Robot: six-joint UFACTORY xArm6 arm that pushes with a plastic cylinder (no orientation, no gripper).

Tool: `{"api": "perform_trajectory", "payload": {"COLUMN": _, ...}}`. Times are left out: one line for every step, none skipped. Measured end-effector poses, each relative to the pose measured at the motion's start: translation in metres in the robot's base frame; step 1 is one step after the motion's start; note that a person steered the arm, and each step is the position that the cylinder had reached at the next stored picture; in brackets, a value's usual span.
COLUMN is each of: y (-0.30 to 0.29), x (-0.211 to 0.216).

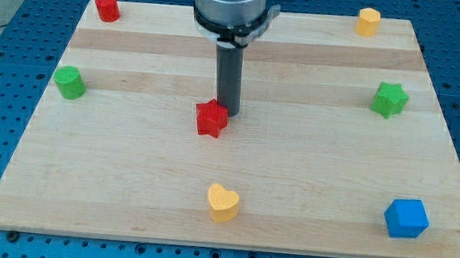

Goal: Move the red star to the bottom left

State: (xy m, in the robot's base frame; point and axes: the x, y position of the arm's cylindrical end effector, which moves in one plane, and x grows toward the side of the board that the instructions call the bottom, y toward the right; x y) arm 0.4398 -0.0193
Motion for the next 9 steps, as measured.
{"api": "perform_trajectory", "payload": {"y": -0.005, "x": 0.010}}
{"api": "perform_trajectory", "payload": {"y": -0.017, "x": 0.016}}
{"api": "perform_trajectory", "payload": {"y": -0.035, "x": 0.022}}
{"api": "perform_trajectory", "payload": {"y": -0.052, "x": 0.039}}
{"api": "perform_trajectory", "payload": {"y": -0.070, "x": 0.055}}
{"api": "perform_trajectory", "payload": {"y": -0.093, "x": 0.059}}
{"api": "perform_trajectory", "payload": {"y": -0.113, "x": 0.063}}
{"api": "perform_trajectory", "payload": {"y": -0.132, "x": 0.071}}
{"api": "perform_trajectory", "payload": {"y": -0.152, "x": 0.080}}
